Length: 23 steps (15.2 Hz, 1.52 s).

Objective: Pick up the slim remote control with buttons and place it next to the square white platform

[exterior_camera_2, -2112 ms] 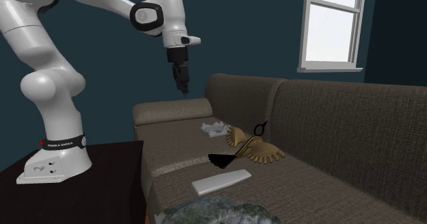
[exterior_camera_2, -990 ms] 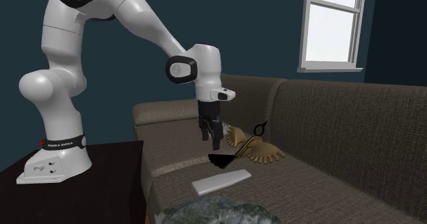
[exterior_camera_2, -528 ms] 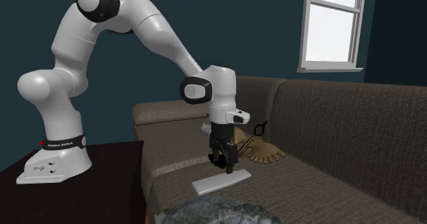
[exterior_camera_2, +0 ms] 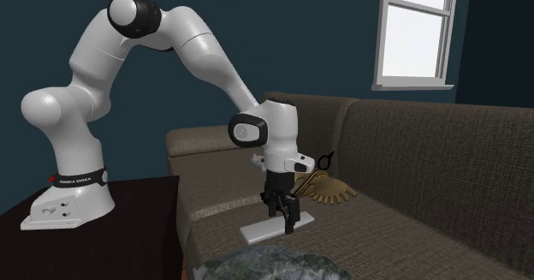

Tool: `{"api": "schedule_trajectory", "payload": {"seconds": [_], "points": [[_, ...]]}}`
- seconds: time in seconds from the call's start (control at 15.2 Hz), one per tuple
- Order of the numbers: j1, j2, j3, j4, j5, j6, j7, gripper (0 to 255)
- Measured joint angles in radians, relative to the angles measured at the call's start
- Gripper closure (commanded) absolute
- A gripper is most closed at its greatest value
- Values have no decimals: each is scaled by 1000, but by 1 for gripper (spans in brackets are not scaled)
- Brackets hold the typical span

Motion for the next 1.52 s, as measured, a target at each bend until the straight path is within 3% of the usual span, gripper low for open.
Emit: {"api": "schedule_trajectory", "payload": {"seconds": [0.4,0.46,1.52], "points": [[-1,6,2,0,2,6,-1,0],[-1,6,2,0,2,6,-1,255],[11,-48,-13,-11,-14,-36,11,255]]}}
